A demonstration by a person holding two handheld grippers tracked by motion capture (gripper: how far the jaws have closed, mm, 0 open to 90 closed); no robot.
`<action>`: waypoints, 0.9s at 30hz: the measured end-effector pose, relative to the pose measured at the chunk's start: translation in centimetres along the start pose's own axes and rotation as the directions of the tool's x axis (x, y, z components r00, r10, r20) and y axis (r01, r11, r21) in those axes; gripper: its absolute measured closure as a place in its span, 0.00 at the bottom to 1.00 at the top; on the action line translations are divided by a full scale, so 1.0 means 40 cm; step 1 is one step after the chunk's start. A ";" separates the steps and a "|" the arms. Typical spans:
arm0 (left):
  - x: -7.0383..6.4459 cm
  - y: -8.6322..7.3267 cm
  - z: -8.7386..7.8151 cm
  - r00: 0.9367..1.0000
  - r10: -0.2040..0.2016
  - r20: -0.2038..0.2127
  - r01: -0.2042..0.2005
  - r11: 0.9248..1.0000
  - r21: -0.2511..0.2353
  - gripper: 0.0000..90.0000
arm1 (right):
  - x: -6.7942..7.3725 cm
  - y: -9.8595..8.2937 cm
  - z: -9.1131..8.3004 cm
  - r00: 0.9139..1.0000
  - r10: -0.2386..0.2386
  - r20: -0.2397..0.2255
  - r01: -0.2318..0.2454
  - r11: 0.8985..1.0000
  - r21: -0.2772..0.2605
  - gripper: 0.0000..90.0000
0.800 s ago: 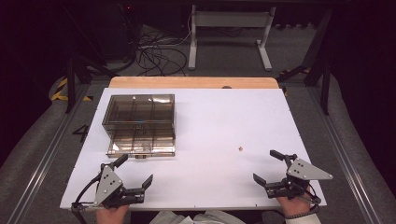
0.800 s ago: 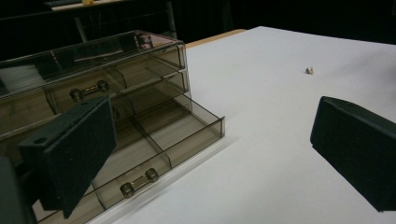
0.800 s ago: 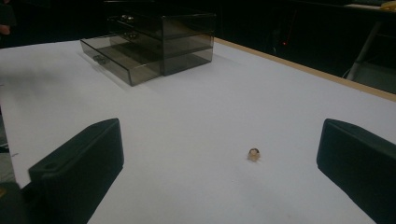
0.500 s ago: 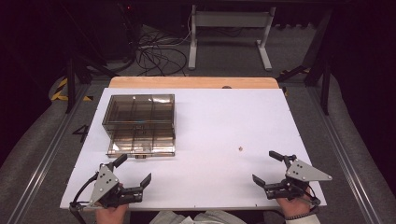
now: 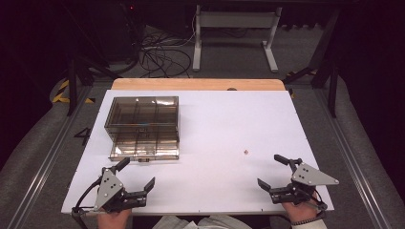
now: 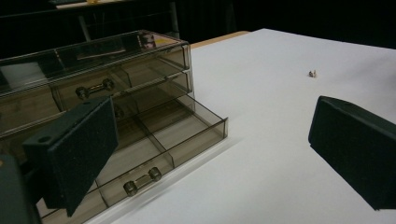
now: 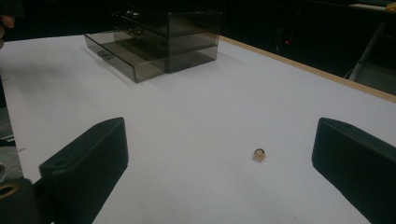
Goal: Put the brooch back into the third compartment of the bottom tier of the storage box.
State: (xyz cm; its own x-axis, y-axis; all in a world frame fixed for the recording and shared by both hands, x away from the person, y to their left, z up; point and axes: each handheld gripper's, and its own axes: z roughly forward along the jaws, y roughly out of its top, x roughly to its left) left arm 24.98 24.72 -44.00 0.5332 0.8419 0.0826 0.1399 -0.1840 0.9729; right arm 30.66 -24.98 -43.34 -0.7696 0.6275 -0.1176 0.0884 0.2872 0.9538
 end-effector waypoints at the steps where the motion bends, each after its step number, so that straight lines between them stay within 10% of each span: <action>1: 0.000 0.000 0.000 1.000 0.000 0.001 0.000 1.000 0.001 0.03 | 0.001 0.001 0.001 1.000 0.004 -0.001 -0.004 1.000 0.002 0.06; 27: 0.002 0.000 0.001 1.000 0.004 -0.006 -0.003 1.000 0.009 0.03 | -0.045 0.079 0.063 0.998 0.043 -0.037 -0.041 0.997 0.062 0.09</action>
State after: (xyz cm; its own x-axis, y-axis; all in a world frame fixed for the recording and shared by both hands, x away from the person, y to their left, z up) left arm 25.05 24.77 -44.01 0.5289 0.8442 0.0873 0.1452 -0.1913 0.9707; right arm 33.92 -23.38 -40.82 -0.7879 0.6123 -0.0663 0.1586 0.3057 0.9388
